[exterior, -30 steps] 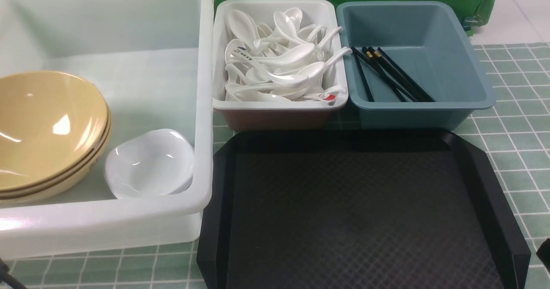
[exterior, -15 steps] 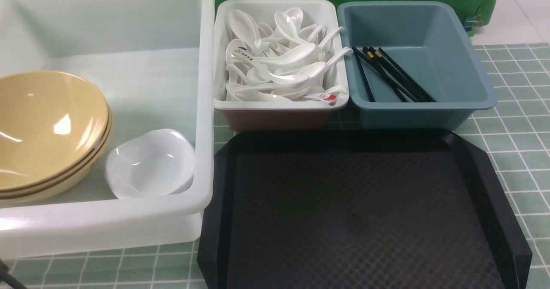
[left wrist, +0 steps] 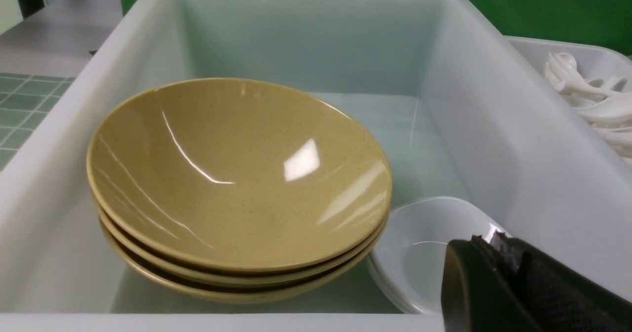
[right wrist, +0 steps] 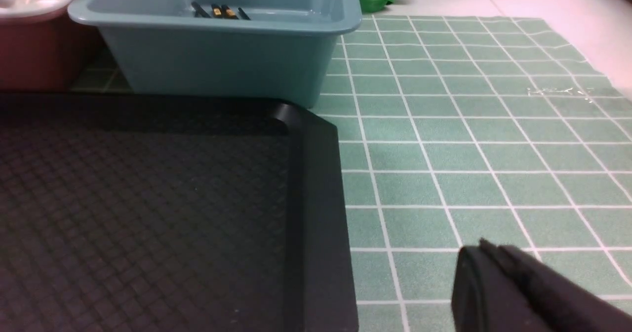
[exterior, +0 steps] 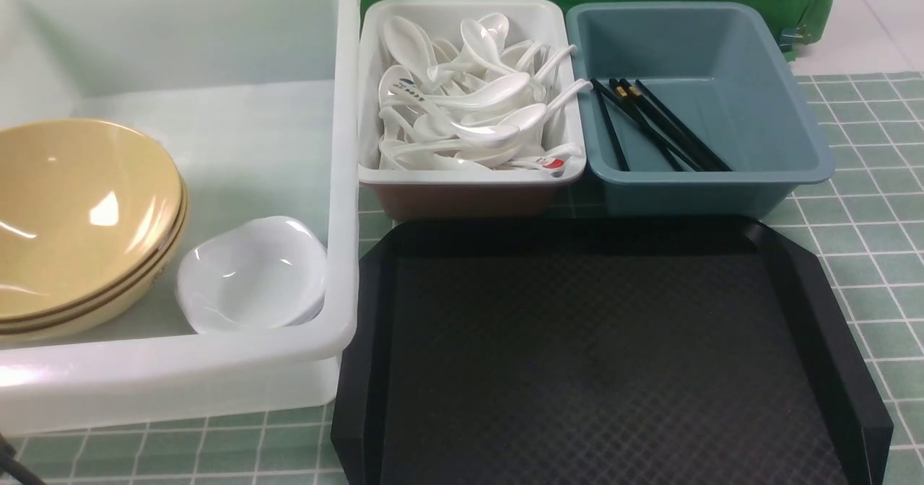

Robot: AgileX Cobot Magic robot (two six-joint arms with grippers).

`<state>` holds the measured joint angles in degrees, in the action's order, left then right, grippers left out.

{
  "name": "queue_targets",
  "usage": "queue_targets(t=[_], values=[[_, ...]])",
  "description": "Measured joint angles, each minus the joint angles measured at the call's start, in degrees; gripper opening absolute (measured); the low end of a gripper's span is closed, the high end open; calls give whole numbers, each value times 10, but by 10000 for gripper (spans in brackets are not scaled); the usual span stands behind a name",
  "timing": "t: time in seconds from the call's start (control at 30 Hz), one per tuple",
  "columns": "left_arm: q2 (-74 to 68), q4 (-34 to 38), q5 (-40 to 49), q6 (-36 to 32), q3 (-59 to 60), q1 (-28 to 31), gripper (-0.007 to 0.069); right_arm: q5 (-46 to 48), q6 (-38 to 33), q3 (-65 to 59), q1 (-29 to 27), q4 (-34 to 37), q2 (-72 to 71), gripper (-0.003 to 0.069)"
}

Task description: On blue table put chopsticks spoon bowls plates into blue grey white boxes.

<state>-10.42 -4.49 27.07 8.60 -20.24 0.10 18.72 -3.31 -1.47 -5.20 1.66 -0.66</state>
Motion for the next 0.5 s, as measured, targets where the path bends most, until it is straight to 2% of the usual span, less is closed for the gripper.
queue_targets(t=[0.27, 0.5], values=[[24, 0, -3, -1, 15, 0, 1, 0, 0, 0, 0, 0, 0, 38], [109, -3, -37, 7, 139, 0, 1, 2, 0, 1, 0, 0, 0, 41]])
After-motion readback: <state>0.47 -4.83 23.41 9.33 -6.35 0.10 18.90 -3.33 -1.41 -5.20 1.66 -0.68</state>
